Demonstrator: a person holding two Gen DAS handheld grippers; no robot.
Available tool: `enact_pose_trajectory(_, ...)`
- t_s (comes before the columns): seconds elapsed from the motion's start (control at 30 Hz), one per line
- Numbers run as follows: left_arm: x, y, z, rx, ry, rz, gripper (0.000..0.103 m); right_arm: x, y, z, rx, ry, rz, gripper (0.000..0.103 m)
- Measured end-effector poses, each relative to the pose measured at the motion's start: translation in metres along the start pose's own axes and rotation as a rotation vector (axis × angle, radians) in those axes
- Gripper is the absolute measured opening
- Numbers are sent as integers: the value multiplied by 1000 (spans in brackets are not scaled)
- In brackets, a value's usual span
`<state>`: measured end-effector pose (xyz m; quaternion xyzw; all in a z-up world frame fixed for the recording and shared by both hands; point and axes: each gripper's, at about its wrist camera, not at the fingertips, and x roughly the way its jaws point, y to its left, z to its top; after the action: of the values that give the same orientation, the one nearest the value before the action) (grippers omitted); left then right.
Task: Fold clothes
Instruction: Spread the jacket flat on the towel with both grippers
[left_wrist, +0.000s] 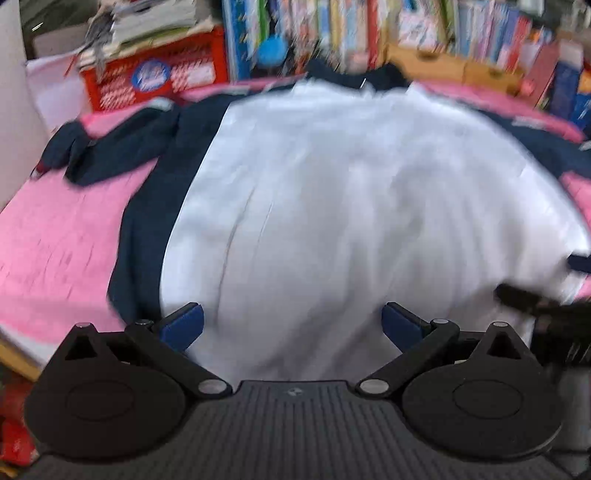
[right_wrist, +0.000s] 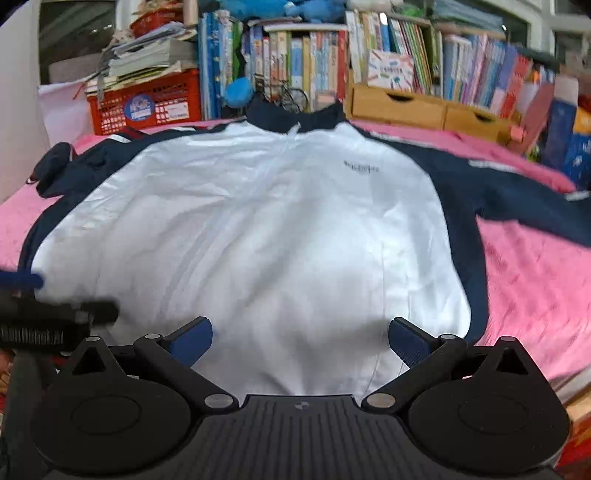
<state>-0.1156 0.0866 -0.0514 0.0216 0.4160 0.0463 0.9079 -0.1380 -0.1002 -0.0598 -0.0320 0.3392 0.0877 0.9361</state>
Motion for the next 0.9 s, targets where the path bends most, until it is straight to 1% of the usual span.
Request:
enact_pose_trajectory(0.03, 6, 0, -3, -4, 33, 16, 103, 1, 0, -2, 2, -15, -12, 103)
enact_pose_trajectory(0.1, 19, 2, -8, -23, 90, 49, 103, 2, 2, -2, 3, -17, -25, 103)
enact_pose_trajectory(0.13, 24, 3, -9, -31, 105, 60, 103, 2, 3, -3, -1, -19, -32, 103)
enact_pose_trajectory(0.2, 29, 7, -10, -44, 109, 60, 103, 3, 6, -5, -18, -25, -46, 103)
enact_pose_trajectory(0.37, 27, 5, -9, -36, 92, 39, 103, 6, 16, -13, -87, -46, -92, 103)
enact_pose_trajectory(0.47, 21, 1, -8, -22, 76, 22, 103, 7, 19, -17, -109, -56, -104, 103)
enact_pose_trajectory(0.53, 16, -1, -7, -12, 63, 12, 103, 7, 16, -17, -98, -37, -97, 103)
enact_pose_trajectory(0.6, 8, -2, -9, -4, 40, 2, 103, 6, 9, -14, -51, 27, -78, 103)
enact_pose_trajectory(0.63, 3, -2, -10, -2, 25, -2, 103, 4, 5, -14, -29, 42, -66, 103)
enact_pose_trajectory(0.7, -8, -2, -8, -2, -5, -12, 103, -5, -1, -14, -16, 31, -57, 103)
enact_pose_trajectory(0.83, -18, -1, -3, -6, -43, -35, 103, -21, -7, -12, -37, 8, -94, 103)
enact_pose_trajectory(0.9, -22, 0, -2, -4, -58, -43, 103, -25, -9, -13, -36, -3, -96, 103)
